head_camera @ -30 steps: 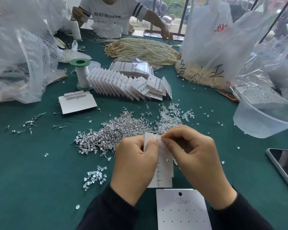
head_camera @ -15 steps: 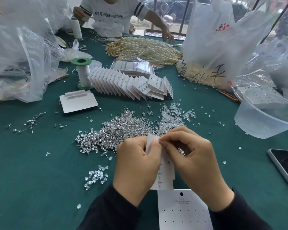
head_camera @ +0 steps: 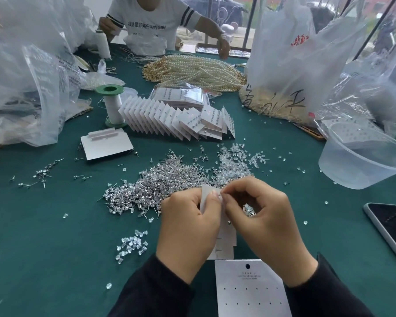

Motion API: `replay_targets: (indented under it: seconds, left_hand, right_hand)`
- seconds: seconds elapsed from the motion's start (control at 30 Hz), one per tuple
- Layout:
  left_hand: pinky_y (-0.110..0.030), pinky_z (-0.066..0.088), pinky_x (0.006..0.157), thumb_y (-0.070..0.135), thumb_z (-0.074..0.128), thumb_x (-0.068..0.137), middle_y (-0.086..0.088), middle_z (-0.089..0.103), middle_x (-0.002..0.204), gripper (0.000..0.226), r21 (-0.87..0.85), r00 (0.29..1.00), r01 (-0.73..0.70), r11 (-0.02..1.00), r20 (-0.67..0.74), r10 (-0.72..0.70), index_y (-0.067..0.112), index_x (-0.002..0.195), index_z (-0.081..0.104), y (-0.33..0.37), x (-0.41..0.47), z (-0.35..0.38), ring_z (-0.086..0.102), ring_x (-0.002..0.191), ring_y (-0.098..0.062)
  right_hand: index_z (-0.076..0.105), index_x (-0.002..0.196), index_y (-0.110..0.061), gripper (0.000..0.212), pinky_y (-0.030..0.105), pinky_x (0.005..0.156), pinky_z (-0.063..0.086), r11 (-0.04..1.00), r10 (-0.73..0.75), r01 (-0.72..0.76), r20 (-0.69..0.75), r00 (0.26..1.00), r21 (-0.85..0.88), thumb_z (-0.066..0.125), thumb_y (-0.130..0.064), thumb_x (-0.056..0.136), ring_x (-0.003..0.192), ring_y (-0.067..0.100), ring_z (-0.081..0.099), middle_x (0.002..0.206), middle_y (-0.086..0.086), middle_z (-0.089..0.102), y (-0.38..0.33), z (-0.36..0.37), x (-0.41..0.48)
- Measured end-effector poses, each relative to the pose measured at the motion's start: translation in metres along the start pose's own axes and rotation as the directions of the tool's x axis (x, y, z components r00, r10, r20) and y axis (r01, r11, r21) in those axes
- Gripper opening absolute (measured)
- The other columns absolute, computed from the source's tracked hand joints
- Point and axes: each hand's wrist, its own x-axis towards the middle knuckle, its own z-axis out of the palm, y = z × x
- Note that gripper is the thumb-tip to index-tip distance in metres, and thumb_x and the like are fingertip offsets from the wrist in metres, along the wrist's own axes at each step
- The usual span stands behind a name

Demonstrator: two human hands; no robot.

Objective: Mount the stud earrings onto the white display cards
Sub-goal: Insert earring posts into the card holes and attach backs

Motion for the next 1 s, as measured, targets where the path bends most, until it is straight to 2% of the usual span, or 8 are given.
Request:
replay_targets:
  seconds: [0.27,0.5,0.67,0.73,0.8,0.87,0.93,1.0]
  left_hand:
    - [-0.033,0.030,0.042,0.032,0.050,0.077,-0.016,0.048,0.045,0.043,-0.065,0.999,-0.004,0.998,0.054,0.007,-0.001,0.050,0.051,-0.001,0.001,-0.003,0.038,0.042,-0.022]
    - [-0.019,0.023,0.040,0.022,0.057,0.086,0.007,0.033,0.038,0.048,-0.061,0.998,0.049,0.997,0.046,-0.046,0.009,0.042,0.041,-0.005,0.002,0.000,0.031,0.038,-0.009]
    - [-0.023,0.040,0.048,0.055,0.045,0.078,0.001,0.054,0.050,0.051,-0.297,0.924,0.287,0.911,0.335,-0.182,0.012,0.053,0.055,0.009,0.006,-0.009,0.050,0.046,-0.011]
    - [-0.020,0.050,0.058,0.050,0.051,0.079,0.007,0.066,0.061,0.039,-0.169,0.939,0.254,0.952,0.277,-0.202,0.016,0.072,0.069,0.003,0.003,-0.023,0.060,0.054,-0.003]
    - [-0.004,0.043,0.062,0.031,0.065,0.079,0.012,0.066,0.065,0.014,0.123,0.990,0.138,0.983,0.024,-0.142,0.022,0.087,0.071,-0.009,0.000,-0.046,0.059,0.063,0.003]
    - [0.000,0.038,0.060,0.019,0.071,0.074,0.015,0.063,0.063,0.015,0.369,0.991,0.112,0.923,-0.111,-0.076,0.026,0.086,0.072,-0.018,-0.004,-0.076,0.056,0.067,0.007]
    - [-0.006,0.036,0.056,0.019,0.074,0.071,0.015,0.062,0.069,0.022,0.498,0.985,0.172,0.850,-0.111,-0.134,0.026,0.092,0.071,-0.028,0.000,-0.101,0.056,0.059,0.001]
    - [-0.018,0.040,0.067,0.027,0.076,0.068,0.008,0.064,0.091,0.043,0.603,0.969,0.202,0.772,-0.009,-0.247,0.024,0.110,0.065,-0.038,0.012,-0.115,0.058,0.074,-0.003]
  right_hand:
    - [0.066,0.076,-0.009,0.005,0.033,0.061,0.050,0.999,0.033,-0.033,0.039,0.999,0.021,0.061,-0.009,0.076,0.066,0.016,0.059,0.070,-0.002,0.063,0.000,-0.001,0.000]
    - [0.066,0.077,-0.007,0.008,0.032,0.062,0.049,1.000,0.010,-0.008,0.068,0.998,-0.017,0.064,0.000,0.078,0.067,0.014,0.058,0.072,-0.001,0.063,0.003,0.001,0.000]
    - [0.064,0.077,-0.012,0.015,0.022,0.064,0.049,0.992,0.098,-0.096,-0.016,0.995,0.083,0.063,0.002,0.082,0.068,0.012,0.060,0.071,-0.003,0.065,0.007,-0.005,0.003]
    - [0.064,0.077,-0.016,0.021,0.018,0.063,0.049,0.975,0.152,-0.142,-0.048,0.987,0.170,0.061,0.003,0.083,0.066,0.008,0.060,0.071,-0.002,0.066,0.008,-0.008,0.004]
    - [0.064,0.077,-0.017,0.022,0.017,0.061,0.049,0.951,0.189,-0.168,-0.056,0.980,0.258,0.060,0.003,0.084,0.064,0.007,0.058,0.072,0.000,0.065,0.008,-0.010,0.005]
    - [0.064,0.077,-0.016,0.020,0.016,0.060,0.049,0.928,0.217,-0.187,-0.059,0.974,0.324,0.059,0.001,0.085,0.064,0.007,0.057,0.070,0.000,0.064,0.009,-0.011,0.006]
    - [0.065,0.076,-0.017,0.016,0.018,0.066,0.050,0.907,0.240,-0.206,-0.049,0.969,0.367,0.060,-0.006,0.086,0.068,0.008,0.059,0.071,-0.006,0.064,0.010,-0.011,0.007]
    - [0.065,0.077,-0.019,0.008,0.031,0.077,0.053,0.859,0.273,-0.245,0.003,0.962,0.449,0.060,-0.017,0.082,0.074,0.015,0.062,0.075,-0.007,0.065,0.006,-0.010,0.011]
